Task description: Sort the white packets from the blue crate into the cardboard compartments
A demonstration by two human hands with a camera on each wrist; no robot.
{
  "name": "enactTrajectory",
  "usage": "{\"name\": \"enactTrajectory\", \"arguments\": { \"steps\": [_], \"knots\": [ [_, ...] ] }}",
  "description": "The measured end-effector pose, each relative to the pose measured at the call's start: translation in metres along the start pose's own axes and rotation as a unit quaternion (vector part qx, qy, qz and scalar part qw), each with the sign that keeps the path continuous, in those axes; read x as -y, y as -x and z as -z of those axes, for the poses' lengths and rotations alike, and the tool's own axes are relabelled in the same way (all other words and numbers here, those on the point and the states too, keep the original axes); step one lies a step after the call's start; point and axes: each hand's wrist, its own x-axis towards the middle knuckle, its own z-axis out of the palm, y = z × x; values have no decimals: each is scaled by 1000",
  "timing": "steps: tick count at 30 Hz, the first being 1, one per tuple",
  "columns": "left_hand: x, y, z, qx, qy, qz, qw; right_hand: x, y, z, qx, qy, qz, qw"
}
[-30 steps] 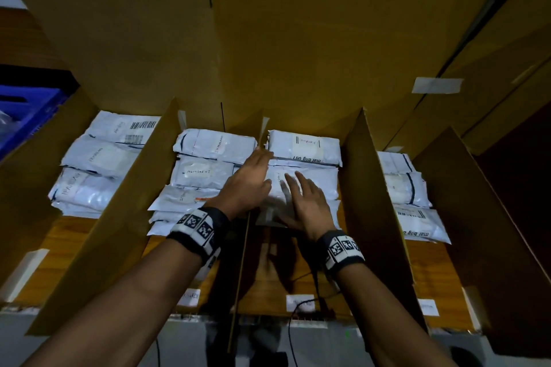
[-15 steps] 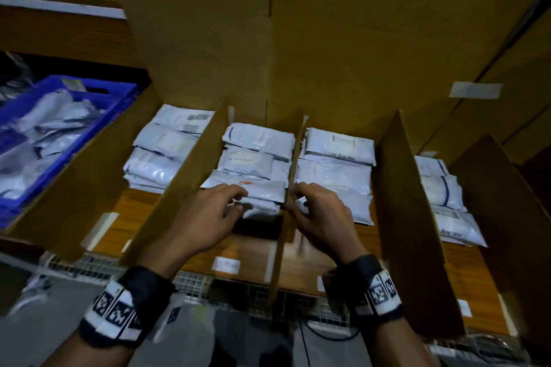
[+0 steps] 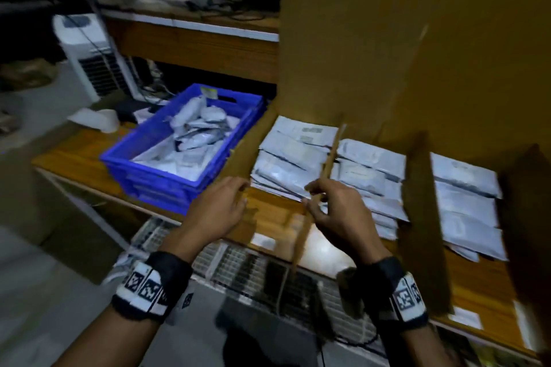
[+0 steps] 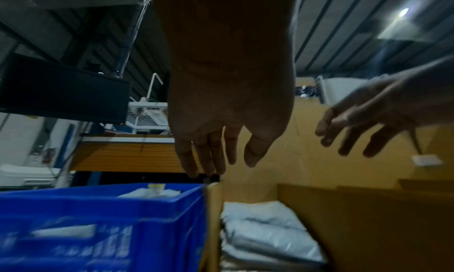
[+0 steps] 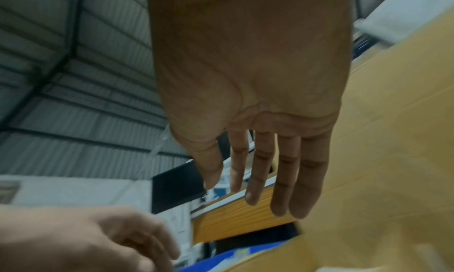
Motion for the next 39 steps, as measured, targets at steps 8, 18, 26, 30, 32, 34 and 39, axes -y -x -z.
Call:
{"name": "enactTrajectory", "arguments": {
  "steps": [8, 18, 26, 30, 32, 34, 39],
  "knots": [
    [149, 4, 28, 22, -93, 97, 991, 120, -67, -122, 51, -21, 13, 998],
    [220, -26, 56, 84, -125, 0, 989, 137, -198, -199, 131, 103, 48, 985],
    [260, -99, 92, 228, -65, -22, 971, 122, -275, -200, 334, 230, 12, 914],
    [274, -149, 102, 295, -92, -26, 951, 121, -280, -201, 352, 248, -2, 903],
    [276, -177, 107, 317, -100, -27, 943, 123, -281, -199, 358, 250, -18, 900],
    [278, -209, 110, 321, -127, -33, 938, 126, -284, -196, 368, 244, -39, 896],
    [273, -280, 112, 294, -184, -51, 937, 130, -290, -196, 382, 246, -77, 888]
  ]
}}
